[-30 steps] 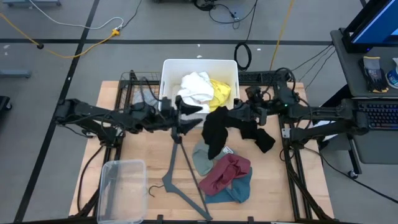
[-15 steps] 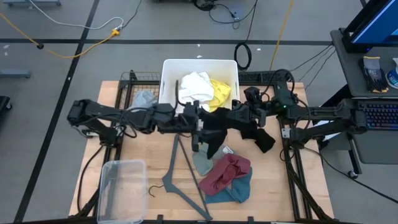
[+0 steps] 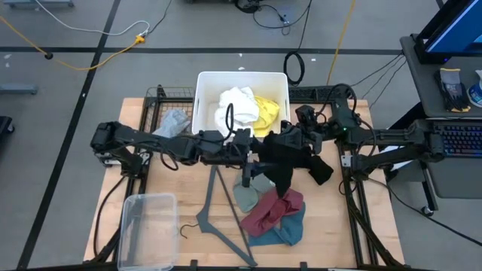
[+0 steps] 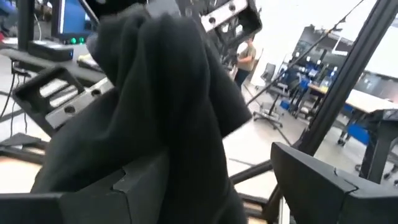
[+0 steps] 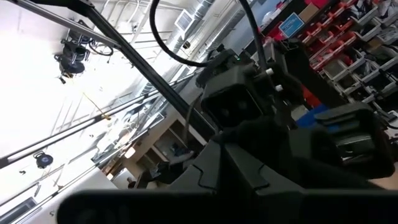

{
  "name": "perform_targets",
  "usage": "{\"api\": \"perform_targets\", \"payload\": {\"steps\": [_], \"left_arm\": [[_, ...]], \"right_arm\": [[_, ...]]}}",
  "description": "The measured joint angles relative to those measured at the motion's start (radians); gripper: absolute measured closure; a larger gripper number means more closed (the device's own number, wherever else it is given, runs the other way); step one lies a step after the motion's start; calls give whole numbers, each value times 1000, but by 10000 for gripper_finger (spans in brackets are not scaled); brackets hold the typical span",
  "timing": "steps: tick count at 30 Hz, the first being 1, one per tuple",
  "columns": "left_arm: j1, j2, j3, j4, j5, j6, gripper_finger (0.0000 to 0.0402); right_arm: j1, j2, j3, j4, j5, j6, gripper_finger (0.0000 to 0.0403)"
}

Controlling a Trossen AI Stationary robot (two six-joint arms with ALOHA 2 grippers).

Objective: Pick & Place Cloths
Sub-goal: Put the black pants into the gold wire basket

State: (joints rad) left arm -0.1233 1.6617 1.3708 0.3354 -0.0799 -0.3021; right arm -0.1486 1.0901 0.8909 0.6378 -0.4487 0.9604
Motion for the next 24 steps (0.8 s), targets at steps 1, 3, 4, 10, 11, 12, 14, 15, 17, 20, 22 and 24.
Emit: {"api": "perform_targets", "payload": {"steps": [1,3,4,10,11,12,14,15,17,20,22,24], "left_arm": [[1,6,2,7,-3,-7,119],[3,17,1,-4,-7,-25,119],[5,31,1,7,-9,-26,119],[29,62,2,26,-28,-27,119],[34,64,1,25,-30,-28,119],[38,67,0,29,-30,-28,119],[48,81,0,59,-27,-29,119],[52,84,0,65,-25,-29,119],[58,88,0,80,-17,-34,119],[65,98,0,93,-23,-37,119],[70,101,0,94,-25,-49,119],[75,106,0,100,-38,-62,124]], "right_arm": [[0,0,0,2,1,0,403],[0,0,0,0,0,1,403],[0,0,0,-1,0,2,403],[0,0,-1,0,1,4,403],[0,0,-1,-1,1,4,403],[0,0,-1,-2,2,4,403],[0,0,-1,0,2,4,403],[0,0,-1,1,2,4,403],[0,0,-1,0,3,4,403],[0,0,-1,1,3,4,403],[0,0,-1,-1,7,4,403],[0,0,-1,-1,8,4,403]]}}
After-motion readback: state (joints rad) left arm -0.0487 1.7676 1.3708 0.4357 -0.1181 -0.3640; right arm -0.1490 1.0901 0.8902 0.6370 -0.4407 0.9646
